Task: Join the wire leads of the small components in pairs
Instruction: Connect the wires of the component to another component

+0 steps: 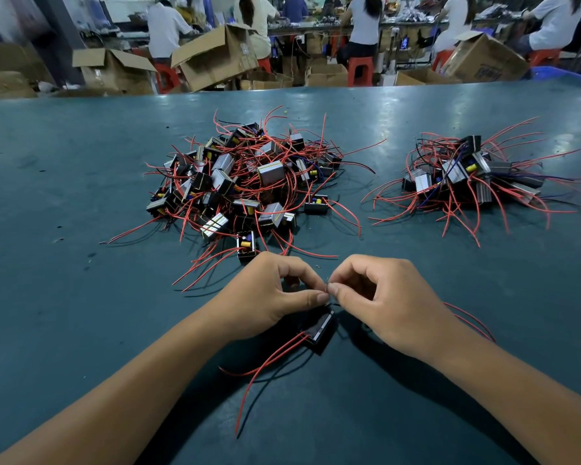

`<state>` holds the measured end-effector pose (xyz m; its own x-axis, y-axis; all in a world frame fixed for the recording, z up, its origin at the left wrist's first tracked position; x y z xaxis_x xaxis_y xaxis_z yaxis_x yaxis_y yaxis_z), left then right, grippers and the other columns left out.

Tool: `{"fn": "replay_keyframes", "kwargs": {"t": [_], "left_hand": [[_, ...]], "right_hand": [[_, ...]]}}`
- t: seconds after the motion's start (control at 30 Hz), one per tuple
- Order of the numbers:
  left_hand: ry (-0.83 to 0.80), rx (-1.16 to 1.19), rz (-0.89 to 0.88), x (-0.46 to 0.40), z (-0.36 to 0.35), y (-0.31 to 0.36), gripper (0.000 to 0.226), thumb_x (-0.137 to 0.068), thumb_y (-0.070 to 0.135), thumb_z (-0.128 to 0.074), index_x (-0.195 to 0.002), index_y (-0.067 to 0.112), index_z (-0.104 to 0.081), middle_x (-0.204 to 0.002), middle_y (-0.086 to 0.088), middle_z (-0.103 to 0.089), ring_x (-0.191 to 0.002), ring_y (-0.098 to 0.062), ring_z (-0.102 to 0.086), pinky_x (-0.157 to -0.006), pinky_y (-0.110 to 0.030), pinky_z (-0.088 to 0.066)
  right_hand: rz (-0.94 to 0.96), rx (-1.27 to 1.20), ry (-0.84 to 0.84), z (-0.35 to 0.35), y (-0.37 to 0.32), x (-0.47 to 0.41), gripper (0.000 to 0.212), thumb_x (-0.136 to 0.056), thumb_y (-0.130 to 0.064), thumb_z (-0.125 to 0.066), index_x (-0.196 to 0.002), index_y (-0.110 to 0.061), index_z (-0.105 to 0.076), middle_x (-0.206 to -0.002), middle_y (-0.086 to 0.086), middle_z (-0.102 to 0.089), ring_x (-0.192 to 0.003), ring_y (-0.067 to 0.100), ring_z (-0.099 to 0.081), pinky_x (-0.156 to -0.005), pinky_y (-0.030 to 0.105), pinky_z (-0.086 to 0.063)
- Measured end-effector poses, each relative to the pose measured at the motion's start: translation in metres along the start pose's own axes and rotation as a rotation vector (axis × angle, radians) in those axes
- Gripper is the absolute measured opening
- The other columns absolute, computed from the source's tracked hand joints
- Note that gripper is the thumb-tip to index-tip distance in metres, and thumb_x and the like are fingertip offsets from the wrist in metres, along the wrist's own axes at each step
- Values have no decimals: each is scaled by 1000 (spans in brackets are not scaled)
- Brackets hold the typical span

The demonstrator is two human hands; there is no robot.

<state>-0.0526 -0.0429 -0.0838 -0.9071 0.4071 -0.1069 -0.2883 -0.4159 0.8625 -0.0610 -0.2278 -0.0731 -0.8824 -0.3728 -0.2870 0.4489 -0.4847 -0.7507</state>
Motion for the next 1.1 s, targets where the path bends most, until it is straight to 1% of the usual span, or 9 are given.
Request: {"fn": "replay_keyframes", "kwargs": {"t": [0.1, 0.23, 0.33, 0.4, 0.53, 0.6, 0.8, 0.93, 1.1], "left_hand": [[-12, -36, 1, 1, -1, 1, 10, -87, 19, -77, -80, 24, -72, -78, 10, -67, -69, -8, -58, -65, -27, -46], [-41, -86, -15, 1, 2, 4, 14, -89, 14, -75, -78, 20, -68, -77, 10, -62, -64, -4, -52, -61, -20, -42], [-37, -171, -37, 0, 4, 5, 11, -88, 15, -75, -80, 16, -68, -80, 6, -63, -72, -19, -57, -68, -34, -48], [-11, -214, -46, 0, 5, 4, 9, -89, 19, -75, -82, 18, -69, -81, 10, -63, -75, -17, -58, -71, -37, -49], [37, -159, -55, 3, 12, 3, 12, -86, 20, -78, -82, 21, -67, -71, 23, -60, -64, -2, -50, -60, -13, -38], [4, -92, -56, 4, 14, 5, 14, -84, 20, -80, -79, 21, -67, -66, 23, -58, -59, 0, -45, -58, -10, -35], [24, -60, -12, 3, 5, 9, 12, -80, 22, -85, -80, 17, -74, -78, -3, -69, -70, -33, -61, -64, -44, -50], [9, -144, -29, 2, 2, 7, 9, -82, 17, -82, -79, 20, -74, -76, 9, -64, -65, -9, -55, -60, -23, -41], [-8, -219, -37, 3, 5, 9, 9, -84, 21, -80, -81, 21, -72, -78, 9, -65, -67, -12, -57, -61, -25, -44]], "right_hand": [[-6, 29, -9, 4, 1, -1, 14, -86, -21, -72, -74, -27, -67, -57, -19, -59, -52, 1, -51, -52, 9, -36], [-3, 63, -30, 5, 3, -2, 16, -86, -20, -72, -73, -26, -66, -56, -21, -58, -52, 2, -51, -52, 10, -37], [-9, 89, -49, 5, 4, -3, 15, -87, -22, -71, -74, -27, -66, -57, -21, -59, -53, 1, -52, -53, 10, -37], [-14, 80, -41, 7, 4, -4, 13, -88, -21, -71, -77, -27, -67, -61, -20, -62, -55, 1, -55, -54, 10, -39], [-33, -23, -45, 16, 5, -5, 11, -89, -21, -69, -86, -27, -61, -77, -7, -70, -68, 13, -64, -65, 28, -51], [-12, 6, -86, 21, 3, -3, 9, -87, -25, -71, -86, -29, -63, -87, -12, -71, -71, 13, -65, -67, 31, -53], [95, 125, -167, 17, -2, -3, 11, -84, -21, -75, -82, -27, -66, -106, -18, -67, -89, -2, -61, -78, 15, -46], [108, 160, -176, 15, 0, -4, 10, -89, -19, -70, -82, -23, -64, -107, -18, -64, -87, 3, -60, -73, 11, -42], [108, 215, -188, 23, -1, -6, 7, -90, -25, -68, -88, -26, -62, -110, -18, -63, -102, -8, -54, -80, 4, -35]]}}
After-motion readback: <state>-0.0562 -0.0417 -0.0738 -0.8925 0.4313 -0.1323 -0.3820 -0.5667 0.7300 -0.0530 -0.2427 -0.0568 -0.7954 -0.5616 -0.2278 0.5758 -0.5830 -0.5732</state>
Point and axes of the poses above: each hand's wrist, its own x-axis away from the middle knuckle, its own z-axis out of the back of the hand, y = z × x, the point moved 3 cm from there along -x, towards the middle knuckle
